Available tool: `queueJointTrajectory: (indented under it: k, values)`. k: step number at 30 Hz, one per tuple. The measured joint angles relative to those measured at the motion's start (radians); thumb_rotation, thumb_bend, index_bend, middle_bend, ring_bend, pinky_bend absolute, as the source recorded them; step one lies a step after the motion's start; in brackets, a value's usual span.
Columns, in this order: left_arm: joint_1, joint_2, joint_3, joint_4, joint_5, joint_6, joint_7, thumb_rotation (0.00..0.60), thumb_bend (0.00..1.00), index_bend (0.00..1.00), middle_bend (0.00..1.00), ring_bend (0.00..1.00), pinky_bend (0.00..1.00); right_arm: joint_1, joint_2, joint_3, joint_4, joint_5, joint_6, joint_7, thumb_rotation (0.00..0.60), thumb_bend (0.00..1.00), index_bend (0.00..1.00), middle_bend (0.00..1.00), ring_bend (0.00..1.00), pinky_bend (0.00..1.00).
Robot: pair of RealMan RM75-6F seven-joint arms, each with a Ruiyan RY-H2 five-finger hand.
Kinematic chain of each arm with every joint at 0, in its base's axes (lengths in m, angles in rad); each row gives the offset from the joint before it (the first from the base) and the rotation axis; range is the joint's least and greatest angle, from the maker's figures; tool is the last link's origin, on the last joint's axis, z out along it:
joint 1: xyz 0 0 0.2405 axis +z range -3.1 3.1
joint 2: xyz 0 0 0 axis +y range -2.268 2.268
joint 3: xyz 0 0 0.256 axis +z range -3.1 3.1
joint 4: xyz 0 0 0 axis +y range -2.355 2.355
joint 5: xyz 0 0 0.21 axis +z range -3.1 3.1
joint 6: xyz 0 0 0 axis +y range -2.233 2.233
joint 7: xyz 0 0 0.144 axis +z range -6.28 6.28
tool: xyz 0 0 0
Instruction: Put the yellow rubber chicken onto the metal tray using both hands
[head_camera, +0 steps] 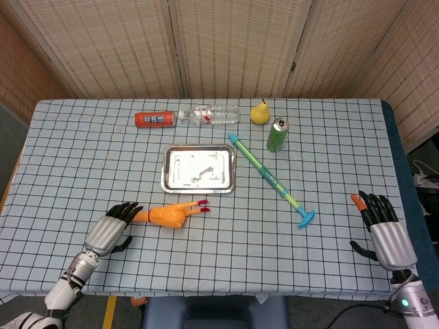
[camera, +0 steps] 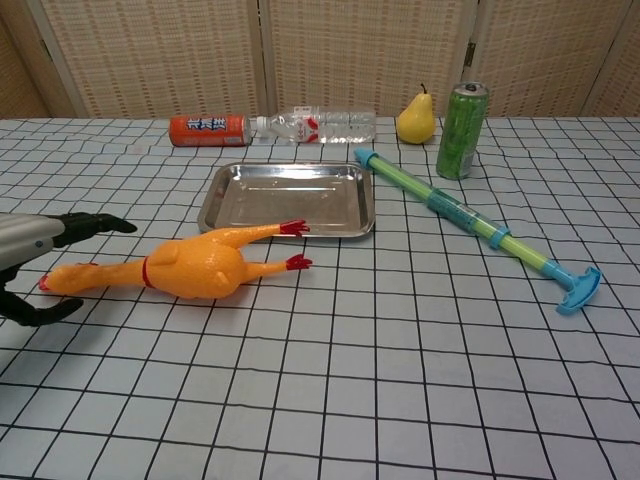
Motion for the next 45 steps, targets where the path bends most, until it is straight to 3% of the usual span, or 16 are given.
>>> queueJointTrajectory:
  k: [11, 13, 16, 19, 23, 28, 37, 45]
  values:
    - [-0.098, -0.099, -0.031, 0.121, -0.107, -0.124, 0.014, 0.600, 0.42, 0.01, 0.02, 0.00, 0.12, 0.003, 0.004, 0.009, 0.005, 0.020, -0.007, 0.005, 0.600, 0.11, 0.00, 0.00, 0.00, 0.00]
    - [-0.104, -0.117, -0.034, 0.148, -0.104, -0.118, -0.008, 0.600, 0.42, 0.11, 0.09, 0.04, 0.14, 0.003, 0.004, 0.010, 0.005, 0.024, -0.009, 0.002, 0.600, 0.11, 0.00, 0.00, 0.00, 0.00]
    - [-0.109, -0.147, -0.036, 0.187, -0.077, -0.084, -0.059, 0.600, 0.42, 0.37, 0.25, 0.12, 0.18, 0.003, 0.004, 0.011, 0.005, 0.031, -0.014, -0.004, 0.600, 0.11, 0.00, 0.00, 0.00, 0.00]
    - [-0.111, -0.173, -0.035, 0.230, -0.044, -0.048, -0.112, 0.600, 0.44, 0.56, 0.42, 0.21, 0.20, 0.004, 0.003, 0.013, 0.004, 0.038, -0.019, -0.011, 0.600, 0.11, 0.00, 0.00, 0.00, 0.00]
    - [-0.114, -0.205, -0.029, 0.284, 0.001, 0.000, -0.186, 0.600, 0.49, 0.68, 0.54, 0.28, 0.24, 0.004, 0.001, 0.015, 0.003, 0.042, -0.020, -0.016, 0.600, 0.11, 0.00, 0.00, 0.00, 0.00]
    - [-0.114, -0.231, -0.024, 0.320, 0.042, 0.069, -0.255, 0.600, 0.63, 0.84, 0.69, 0.40, 0.32, 0.004, 0.001, 0.012, 0.000, 0.040, -0.021, -0.017, 0.600, 0.11, 0.00, 0.00, 0.00, 0.00]
    - [-0.099, -0.243, -0.010, 0.304, 0.124, 0.207, -0.399, 0.600, 0.67, 0.87, 0.73, 0.51, 0.43, 0.025, 0.018, -0.003, -0.063, -0.001, -0.046, 0.020, 0.600, 0.11, 0.00, 0.00, 0.00, 0.00]
    - [-0.106, -0.241, 0.018, 0.220, 0.171, 0.227, -0.370, 0.600, 0.67, 0.87, 0.74, 0.51, 0.45, 0.185, 0.094, 0.029, -0.255, 0.013, -0.293, 0.081, 0.600, 0.11, 0.00, 0.00, 0.00, 0.00]
